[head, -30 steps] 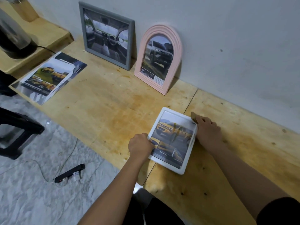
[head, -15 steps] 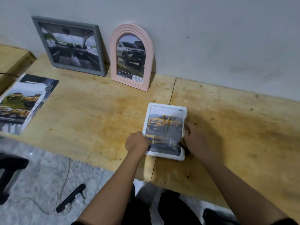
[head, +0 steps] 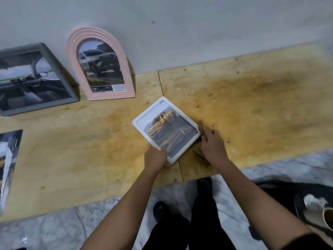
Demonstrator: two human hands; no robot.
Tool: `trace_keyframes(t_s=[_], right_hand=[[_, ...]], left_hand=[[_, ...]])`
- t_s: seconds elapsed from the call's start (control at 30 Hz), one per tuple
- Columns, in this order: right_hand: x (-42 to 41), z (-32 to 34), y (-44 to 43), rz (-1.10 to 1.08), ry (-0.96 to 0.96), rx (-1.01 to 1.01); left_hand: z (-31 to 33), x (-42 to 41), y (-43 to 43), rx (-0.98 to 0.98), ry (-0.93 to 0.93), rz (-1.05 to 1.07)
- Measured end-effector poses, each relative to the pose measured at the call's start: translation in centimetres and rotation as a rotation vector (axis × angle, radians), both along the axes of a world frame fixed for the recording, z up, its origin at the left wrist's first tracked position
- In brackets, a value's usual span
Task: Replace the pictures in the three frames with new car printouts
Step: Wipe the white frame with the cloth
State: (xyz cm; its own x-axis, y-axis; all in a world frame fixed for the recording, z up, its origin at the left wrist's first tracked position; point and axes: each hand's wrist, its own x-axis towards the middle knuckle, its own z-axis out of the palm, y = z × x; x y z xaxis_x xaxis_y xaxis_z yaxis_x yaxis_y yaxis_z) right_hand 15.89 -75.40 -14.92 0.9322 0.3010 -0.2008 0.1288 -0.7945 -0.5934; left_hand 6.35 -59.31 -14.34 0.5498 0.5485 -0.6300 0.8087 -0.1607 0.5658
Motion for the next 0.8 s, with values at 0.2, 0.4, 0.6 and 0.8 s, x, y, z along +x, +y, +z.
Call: trace_keyframes(t_s=[0.2, 0.4, 0.6, 0.8], right_hand=[[-3.8, 0.3, 1.7, -0.015, -0.1, -0.211], [-8.6, -0.2, 3.6, 0.14, -0.16, -0.197], [-9.9, 1.7, 1.8, 0.206, 0.04, 0.027], [-1.8, 6.4, 0.2, -0.28, 0.277, 0.476]], left_hand=[[-0.3, 0.1, 0.5, -0.219, -0.056, 0.167], [0.6, -0.2, 0.2, -0.296, -0.098, 0.222], [0.0, -0.4, 0.7, -0.302, -0.064, 0.184], [-0.3, -0.7, 1.0, -0.236, -0.106, 0.115]])
